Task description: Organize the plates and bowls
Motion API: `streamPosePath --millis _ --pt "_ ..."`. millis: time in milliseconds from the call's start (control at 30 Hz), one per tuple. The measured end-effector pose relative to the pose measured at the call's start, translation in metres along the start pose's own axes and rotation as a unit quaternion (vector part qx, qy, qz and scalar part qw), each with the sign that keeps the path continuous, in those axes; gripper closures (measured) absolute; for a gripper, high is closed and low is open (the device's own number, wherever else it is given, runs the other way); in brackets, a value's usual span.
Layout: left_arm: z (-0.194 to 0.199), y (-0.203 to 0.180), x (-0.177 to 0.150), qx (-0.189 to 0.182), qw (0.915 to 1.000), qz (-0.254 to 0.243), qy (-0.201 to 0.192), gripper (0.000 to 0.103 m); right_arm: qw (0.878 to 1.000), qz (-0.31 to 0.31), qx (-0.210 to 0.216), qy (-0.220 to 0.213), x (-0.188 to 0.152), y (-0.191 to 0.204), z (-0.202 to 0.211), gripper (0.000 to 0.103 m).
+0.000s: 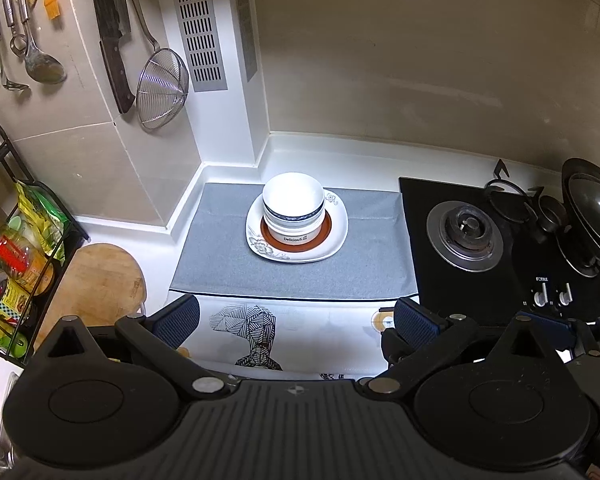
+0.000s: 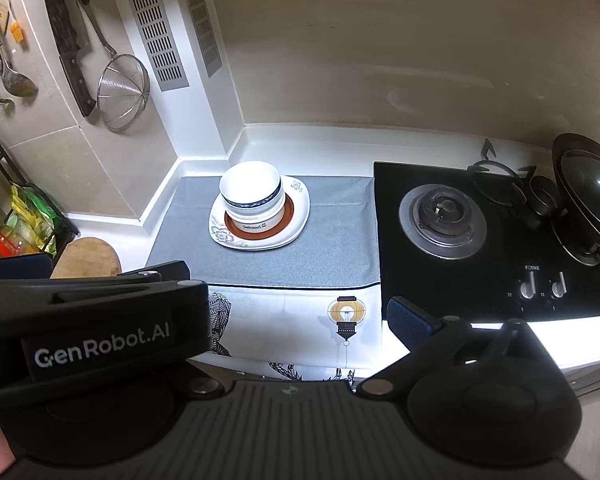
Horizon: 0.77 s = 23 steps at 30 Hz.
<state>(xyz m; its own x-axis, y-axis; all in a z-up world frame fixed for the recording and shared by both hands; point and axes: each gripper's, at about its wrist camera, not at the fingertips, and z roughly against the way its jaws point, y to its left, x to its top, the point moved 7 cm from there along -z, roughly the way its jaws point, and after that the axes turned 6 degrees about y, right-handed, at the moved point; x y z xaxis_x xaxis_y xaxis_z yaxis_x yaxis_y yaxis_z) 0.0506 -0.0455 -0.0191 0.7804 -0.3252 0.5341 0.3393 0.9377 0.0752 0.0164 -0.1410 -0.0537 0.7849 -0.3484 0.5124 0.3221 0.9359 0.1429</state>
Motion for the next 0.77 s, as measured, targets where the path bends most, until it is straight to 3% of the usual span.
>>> streamPosePath --millis 767 --pt "-0.006 -0.021 0.000 0.011 0.9997 0.014 0.014 0.000 0.999 0.023 0.016 0.016 0.004 -0.018 -0.006 0.001"
